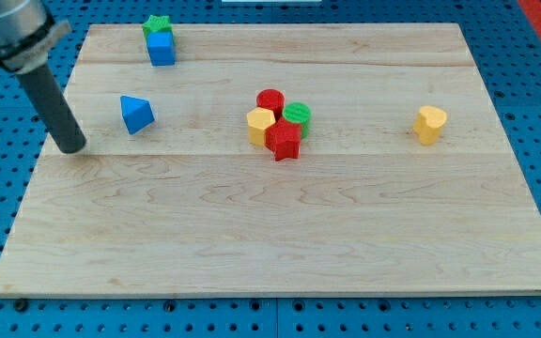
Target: Slide the blue triangle towards towards the top left
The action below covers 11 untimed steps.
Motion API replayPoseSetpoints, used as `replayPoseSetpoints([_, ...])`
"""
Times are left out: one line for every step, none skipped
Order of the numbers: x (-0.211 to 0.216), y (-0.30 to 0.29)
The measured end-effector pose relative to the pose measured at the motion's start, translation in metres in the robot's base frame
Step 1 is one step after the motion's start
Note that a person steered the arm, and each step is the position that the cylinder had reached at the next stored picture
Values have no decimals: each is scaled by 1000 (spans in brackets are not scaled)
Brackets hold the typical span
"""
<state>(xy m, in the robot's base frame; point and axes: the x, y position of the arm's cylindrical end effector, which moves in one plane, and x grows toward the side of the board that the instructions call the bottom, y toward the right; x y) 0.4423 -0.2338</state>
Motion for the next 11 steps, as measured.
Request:
replayPoseSetpoints([-10, 36])
replayPoseSetpoints([-43, 38])
replayPoseSetpoints([-90, 39])
replayPoseSetpoints([-80, 65])
replayPoseSetpoints([-45, 70])
replayPoseSetpoints([-57, 91])
replayPoseSetpoints([-71, 95])
replayPoseSetpoints([-81, 103])
replayPoseSetpoints([-103, 127])
replayPoseSetpoints([-115, 99])
replayPoseSetpoints([-136, 73])
